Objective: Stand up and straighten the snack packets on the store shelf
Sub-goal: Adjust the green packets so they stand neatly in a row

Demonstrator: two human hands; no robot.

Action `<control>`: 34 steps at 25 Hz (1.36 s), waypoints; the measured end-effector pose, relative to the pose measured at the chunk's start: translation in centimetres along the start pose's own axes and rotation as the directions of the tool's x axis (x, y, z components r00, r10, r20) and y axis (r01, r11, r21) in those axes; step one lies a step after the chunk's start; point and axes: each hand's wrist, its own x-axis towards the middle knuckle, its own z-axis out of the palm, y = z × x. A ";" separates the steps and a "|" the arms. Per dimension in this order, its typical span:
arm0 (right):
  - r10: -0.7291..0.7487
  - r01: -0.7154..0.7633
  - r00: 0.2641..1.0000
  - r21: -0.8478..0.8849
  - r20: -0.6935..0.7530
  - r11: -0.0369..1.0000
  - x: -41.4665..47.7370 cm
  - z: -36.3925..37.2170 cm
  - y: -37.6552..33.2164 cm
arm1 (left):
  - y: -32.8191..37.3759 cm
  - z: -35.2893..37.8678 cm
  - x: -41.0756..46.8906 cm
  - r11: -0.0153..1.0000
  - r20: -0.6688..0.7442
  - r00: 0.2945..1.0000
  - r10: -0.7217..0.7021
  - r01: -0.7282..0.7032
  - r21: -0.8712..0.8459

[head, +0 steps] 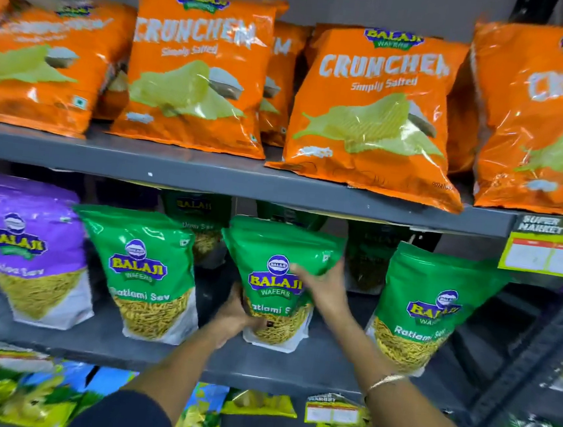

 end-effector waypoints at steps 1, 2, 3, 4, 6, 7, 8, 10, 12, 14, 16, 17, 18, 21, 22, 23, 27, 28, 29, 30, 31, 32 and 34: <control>-0.174 0.128 0.972 -0.262 -0.159 0.957 0.7 -0.1 -3.1 | -0.1 -0.1 0.2 1.000 0.007 1.000 -0.008 0.008 -0.001; -0.324 0.198 0.938 -0.577 -0.123 0.792 0.9 0.0 -6.3 | 0.1 -0.2 0.2 1.000 0.009 1.000 -0.018 0.018 0.011; -0.289 0.203 0.957 -0.791 0.035 0.577 0.8 0.4 -8.9 | 0.1 -0.2 0.2 1.000 0.003 1.000 -0.020 0.020 0.023; -0.132 0.231 0.972 -0.879 0.192 0.418 0.8 1.2 -10.8 | 0.1 -0.2 0.0 0.999 -0.002 1.000 -0.024 0.024 0.037; 0.177 0.289 0.913 -0.890 0.367 0.354 0.9 3.0 -12.9 | 0.0 -0.2 -0.3 1.000 -0.013 1.000 -0.014 0.014 0.028; 0.210 0.305 0.894 -0.880 0.397 0.365 0.7 3.7 -13.3 | -0.1 -0.4 -0.4 1.000 -0.016 1.000 -0.008 0.008 0.025; 0.193 0.311 0.893 -0.868 0.406 0.386 0.7 4.1 -13.2 | -0.1 -0.5 -0.6 0.999 -0.019 1.000 -0.001 0.002 0.034; 0.072 0.314 0.926 -0.861 0.371 0.399 0.5 4.0 -12.4 | -0.5 -0.7 -0.8 0.997 -0.045 0.999 -0.003 0.006 0.074; -0.253 0.311 0.941 -0.873 0.226 0.377 -0.4 3.0 -11.0 | -0.6 -1.1 -0.8 0.994 -0.058 0.998 -0.009 0.015 0.108; -0.597 0.292 0.802 -0.854 -0.027 0.430 -1.5 1.7 -8.1 | -0.6 -1.5 -0.9 0.995 -0.009 1.000 -0.005 0.006 0.100; -0.522 0.243 0.813 -0.666 -0.257 0.705 -2.6 0.2 -3.9 | -0.6 -1.8 -0.9 0.995 0.063 0.998 -0.017 0.011 0.095; -0.362 0.185 0.895 -0.519 -0.263 0.835 -3.0 -0.4 -1.9 | -0.6 -1.7 -0.9 0.996 0.082 0.996 -0.018 0.011 0.094; -0.171 0.095 0.972 -0.402 -0.158 0.911 -3.3 -0.8 0.3 | -0.8 -1.6 -0.8 0.996 0.082 0.996 -0.017 0.009 0.092; 0.304 -0.196 0.917 -0.370 0.258 0.908 -4.0 -1.1 5.2 | -0.8 -0.7 -0.5 0.996 0.063 0.998 -0.006 0.001 0.092; 0.367 -0.246 0.879 -0.372 0.304 0.895 -4.2 -1.0 6.0 | -0.8 -0.3 -0.5 0.993 0.062 0.998 -0.008 0.001 0.118; 0.386 -0.275 0.880 -0.366 0.276 0.889 -4.4 -1.0 6.5 | -0.8 0.1 -0.6 0.990 0.055 0.998 -0.006 -0.002 0.142; 0.354 -0.292 0.924 -0.331 0.145 0.897 -5.1 -1.2 6.8 | -1.5 0.8 -1.1 0.982 0.006 1.000 0.029 -0.030 0.187; 0.345 -0.285 0.929 -0.333 0.134 0.899 -5.2 -1.1 6.8 | -1.5 0.7 -1.2 0.980 -0.003 0.999 0.036 -0.035 0.195; 0.334 -0.275 0.934 -0.347 0.124 0.897 -5.3 -1.0 6.8 | -1.4 0.6 -1.2 0.979 -0.007 0.999 0.037 -0.035 0.200; 0.321 -0.262 0.941 -0.367 0.109 0.892 -5.3 -0.7 7.0 | -1.4 0.3 -1.1 0.977 -0.009 0.999 0.036 -0.034 0.208; 0.318 -0.260 0.944 -0.390 0.092 0.883 -5.3 -0.4 7.0 | -1.3 0.1 -1.0 0.976 -0.013 0.999 0.030 -0.027 0.218; 0.316 -0.260 0.945 -0.403 0.078 0.878 -5.2 -0.2 6.9 | -1.3 0.0 -0.9 0.974 -0.016 1.000 0.024 -0.020 0.225; 0.318 -0.262 0.945 -0.409 0.075 0.874 -5.2 -0.1 6.8 | -1.2 0.0 -0.9 0.971 -0.020 0.999 0.035 -0.029 0.238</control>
